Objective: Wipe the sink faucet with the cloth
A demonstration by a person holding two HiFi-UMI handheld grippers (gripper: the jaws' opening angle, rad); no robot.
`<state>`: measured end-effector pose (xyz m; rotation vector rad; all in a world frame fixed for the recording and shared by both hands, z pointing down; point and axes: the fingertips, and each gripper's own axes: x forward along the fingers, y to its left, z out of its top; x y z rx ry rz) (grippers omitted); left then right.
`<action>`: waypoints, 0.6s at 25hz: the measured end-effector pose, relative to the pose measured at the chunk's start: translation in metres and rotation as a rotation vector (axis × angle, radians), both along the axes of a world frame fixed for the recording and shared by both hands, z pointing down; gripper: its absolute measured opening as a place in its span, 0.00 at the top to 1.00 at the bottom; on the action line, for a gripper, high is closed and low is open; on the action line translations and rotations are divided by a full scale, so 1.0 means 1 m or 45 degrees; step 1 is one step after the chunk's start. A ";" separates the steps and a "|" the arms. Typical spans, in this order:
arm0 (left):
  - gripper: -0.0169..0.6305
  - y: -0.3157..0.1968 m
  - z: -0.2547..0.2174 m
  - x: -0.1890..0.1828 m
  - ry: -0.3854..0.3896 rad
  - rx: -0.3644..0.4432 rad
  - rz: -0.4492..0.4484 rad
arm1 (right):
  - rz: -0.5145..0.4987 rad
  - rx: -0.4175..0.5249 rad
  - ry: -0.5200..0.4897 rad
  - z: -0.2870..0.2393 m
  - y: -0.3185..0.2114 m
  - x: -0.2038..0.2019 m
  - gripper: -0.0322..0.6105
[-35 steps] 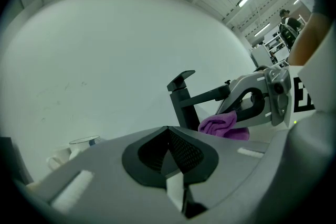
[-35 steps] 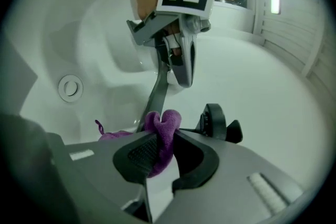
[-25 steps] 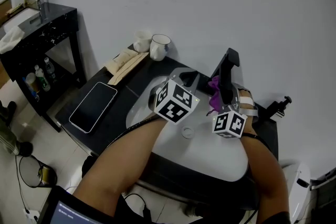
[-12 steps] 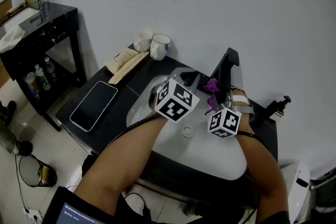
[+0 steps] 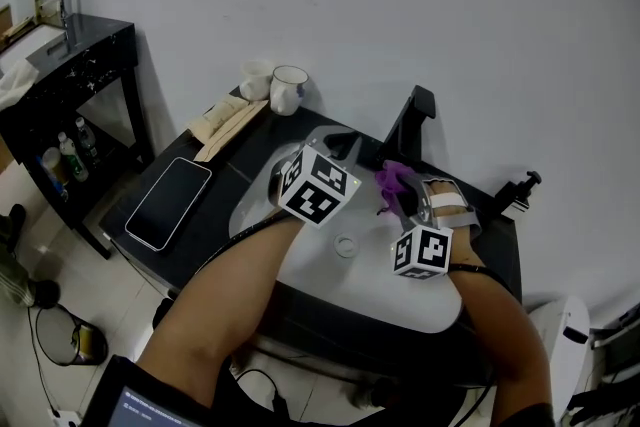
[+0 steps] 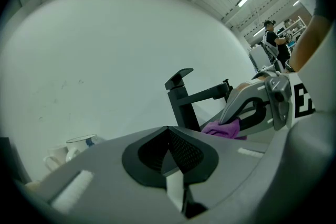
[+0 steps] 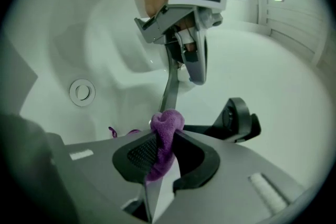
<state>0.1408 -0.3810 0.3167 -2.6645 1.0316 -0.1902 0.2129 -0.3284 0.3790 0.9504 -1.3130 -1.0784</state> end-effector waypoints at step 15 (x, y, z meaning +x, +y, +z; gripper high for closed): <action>0.95 -0.002 0.004 -0.002 -0.023 -0.013 -0.012 | 0.183 0.260 -0.226 -0.138 -0.033 0.079 0.84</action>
